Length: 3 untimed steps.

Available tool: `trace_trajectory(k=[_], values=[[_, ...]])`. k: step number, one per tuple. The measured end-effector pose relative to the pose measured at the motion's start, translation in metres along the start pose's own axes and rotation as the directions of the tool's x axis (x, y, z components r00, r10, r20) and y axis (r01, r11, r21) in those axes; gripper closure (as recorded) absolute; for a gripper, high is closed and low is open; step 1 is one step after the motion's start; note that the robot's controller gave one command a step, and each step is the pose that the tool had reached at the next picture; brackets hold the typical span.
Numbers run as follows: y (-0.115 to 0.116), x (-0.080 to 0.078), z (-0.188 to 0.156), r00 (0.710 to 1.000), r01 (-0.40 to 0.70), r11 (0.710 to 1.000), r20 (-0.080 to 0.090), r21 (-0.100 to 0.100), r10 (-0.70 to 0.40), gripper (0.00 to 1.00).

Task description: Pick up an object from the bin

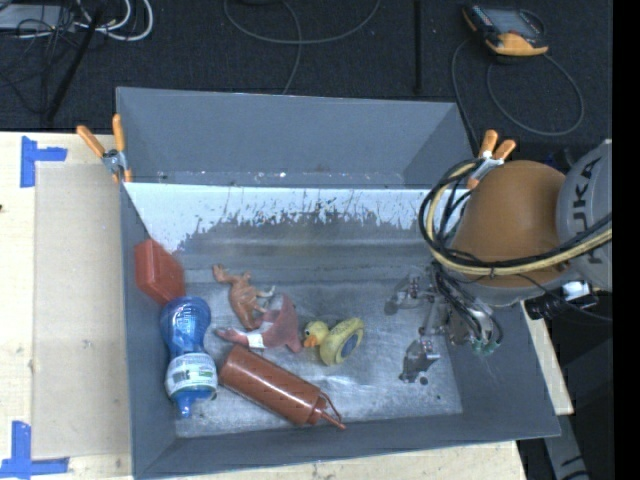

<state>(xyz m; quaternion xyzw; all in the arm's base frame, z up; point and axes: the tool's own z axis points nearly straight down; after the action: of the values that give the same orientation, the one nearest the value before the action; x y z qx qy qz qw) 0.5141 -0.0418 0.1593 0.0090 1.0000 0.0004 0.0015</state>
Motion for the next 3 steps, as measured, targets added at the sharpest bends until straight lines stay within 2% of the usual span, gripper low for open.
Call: trace_trajectory(k=[1, 2, 3], values=[[-0.032, -0.007, 0.059, 1.000, -0.021, 1.000, 0.000, 0.000, 0.021, 0.00], [-0.003, 0.012, 0.080, 1.000, -0.016, 1.000, -0.008, 0.003, 0.016, 0.00], [0.025, 0.031, 0.065, 0.993, 0.115, 0.993, -0.007, -0.001, -0.115, 0.00]])
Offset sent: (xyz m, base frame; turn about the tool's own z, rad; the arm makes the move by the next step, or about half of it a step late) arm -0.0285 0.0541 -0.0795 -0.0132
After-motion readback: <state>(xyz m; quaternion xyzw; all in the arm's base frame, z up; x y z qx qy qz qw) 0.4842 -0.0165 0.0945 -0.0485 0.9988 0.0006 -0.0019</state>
